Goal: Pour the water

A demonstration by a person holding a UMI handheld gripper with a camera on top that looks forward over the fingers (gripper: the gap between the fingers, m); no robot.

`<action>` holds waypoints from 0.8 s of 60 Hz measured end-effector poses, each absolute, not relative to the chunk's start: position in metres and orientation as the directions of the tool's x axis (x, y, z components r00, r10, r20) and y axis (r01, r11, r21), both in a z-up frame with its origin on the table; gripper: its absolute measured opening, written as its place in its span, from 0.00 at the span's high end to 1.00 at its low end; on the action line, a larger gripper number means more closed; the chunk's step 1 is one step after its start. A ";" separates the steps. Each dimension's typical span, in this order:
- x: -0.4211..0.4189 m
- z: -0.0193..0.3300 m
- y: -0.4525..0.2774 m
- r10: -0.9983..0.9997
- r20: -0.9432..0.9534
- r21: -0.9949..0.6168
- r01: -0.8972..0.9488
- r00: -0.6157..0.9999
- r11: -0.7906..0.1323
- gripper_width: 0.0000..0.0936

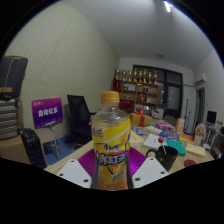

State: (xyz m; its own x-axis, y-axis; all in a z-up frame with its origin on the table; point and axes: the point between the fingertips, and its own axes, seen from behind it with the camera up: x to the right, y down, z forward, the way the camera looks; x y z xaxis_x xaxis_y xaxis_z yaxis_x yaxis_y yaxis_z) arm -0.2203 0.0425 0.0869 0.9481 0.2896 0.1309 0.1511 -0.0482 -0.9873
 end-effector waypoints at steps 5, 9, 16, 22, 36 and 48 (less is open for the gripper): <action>-0.230 0.087 0.046 0.324 0.081 -0.991 0.112 0.943 -0.077 0.61; -0.236 0.093 0.050 0.360 -0.064 -0.991 -0.018 0.931 -0.131 0.61; -0.237 0.108 0.057 0.362 -0.481 -0.872 -0.392 0.799 -0.292 0.61; -0.238 0.130 0.050 0.273 -0.810 -0.585 -0.684 0.520 -0.435 0.61; -0.205 0.162 0.057 0.037 -0.985 0.126 -0.846 -0.170 -0.518 0.61; -0.210 0.189 0.029 -0.063 -0.880 0.434 -0.741 -0.472 -0.512 0.61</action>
